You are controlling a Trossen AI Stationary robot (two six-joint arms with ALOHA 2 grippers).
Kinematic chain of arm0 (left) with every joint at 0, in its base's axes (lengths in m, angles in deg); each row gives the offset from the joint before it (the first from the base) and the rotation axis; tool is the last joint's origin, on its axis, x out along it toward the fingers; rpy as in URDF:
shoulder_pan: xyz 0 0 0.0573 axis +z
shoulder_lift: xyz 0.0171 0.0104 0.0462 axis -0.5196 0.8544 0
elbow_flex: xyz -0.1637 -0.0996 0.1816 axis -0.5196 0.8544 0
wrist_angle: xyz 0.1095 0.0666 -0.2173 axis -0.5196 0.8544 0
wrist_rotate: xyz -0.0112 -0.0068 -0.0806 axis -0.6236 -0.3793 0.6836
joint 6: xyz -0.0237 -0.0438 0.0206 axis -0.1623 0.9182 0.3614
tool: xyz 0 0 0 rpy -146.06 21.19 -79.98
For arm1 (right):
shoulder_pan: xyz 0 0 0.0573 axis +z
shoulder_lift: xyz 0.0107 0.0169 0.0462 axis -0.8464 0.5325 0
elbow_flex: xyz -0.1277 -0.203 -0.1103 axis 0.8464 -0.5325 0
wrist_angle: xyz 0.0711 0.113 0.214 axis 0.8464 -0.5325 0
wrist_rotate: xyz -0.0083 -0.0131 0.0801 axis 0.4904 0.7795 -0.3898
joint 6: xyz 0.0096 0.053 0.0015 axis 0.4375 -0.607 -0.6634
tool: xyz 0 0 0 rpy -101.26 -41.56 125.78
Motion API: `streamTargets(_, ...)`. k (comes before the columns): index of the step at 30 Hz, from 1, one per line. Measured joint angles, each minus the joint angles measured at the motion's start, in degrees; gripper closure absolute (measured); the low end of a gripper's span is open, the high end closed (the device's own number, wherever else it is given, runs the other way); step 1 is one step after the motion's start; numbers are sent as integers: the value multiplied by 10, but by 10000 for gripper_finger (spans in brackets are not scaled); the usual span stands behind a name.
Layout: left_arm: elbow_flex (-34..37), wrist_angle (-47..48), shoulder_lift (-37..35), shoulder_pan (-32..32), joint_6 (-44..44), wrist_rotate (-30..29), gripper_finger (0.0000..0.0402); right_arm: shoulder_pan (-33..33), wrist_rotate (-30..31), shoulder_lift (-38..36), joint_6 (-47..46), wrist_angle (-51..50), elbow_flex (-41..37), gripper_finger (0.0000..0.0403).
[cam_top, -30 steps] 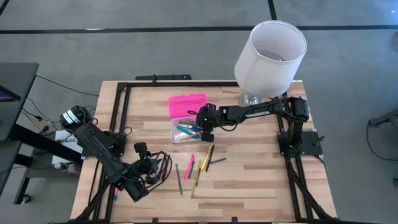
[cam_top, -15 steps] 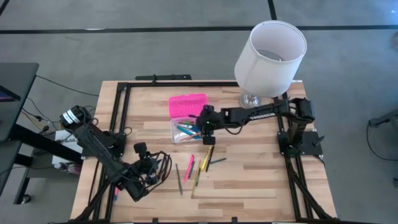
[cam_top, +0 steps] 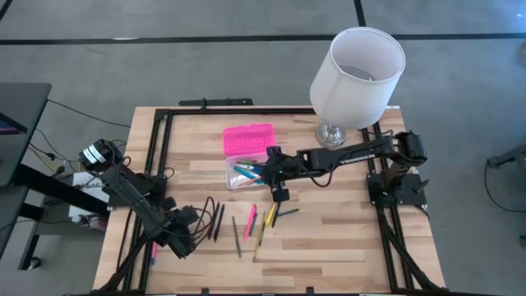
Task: Pick & place school supplies into a supply box
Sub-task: Put the pink pencil into the pink supply box
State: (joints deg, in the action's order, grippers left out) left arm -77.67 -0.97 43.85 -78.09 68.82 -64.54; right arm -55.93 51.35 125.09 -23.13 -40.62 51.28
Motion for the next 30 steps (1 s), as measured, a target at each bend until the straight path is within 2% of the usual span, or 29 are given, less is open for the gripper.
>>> streamTargets(6, 1, 11, 0, 0, 28, 110, 274, 0, 0, 1, 0, -1, 0, 296)
streamTargets(10, 1, 14, 0, 0, -13, 156, 280, 0, 0, 1, 0, -6, 0, 296)
streamTargets(15, 1, 4, 0, -16, -109, 179, 291, -1, 0, 1, 0, -5, 0, 296)
streamTargets(24, 1, 1, 0, -58, -131, 194, 299, -1, 0, 2, 0, 4, 0, 296)
streamTargets(30, 2, -2, 0, -65, -190, 207, 300, 0, 0, 2, 0, 6, 0, 296)
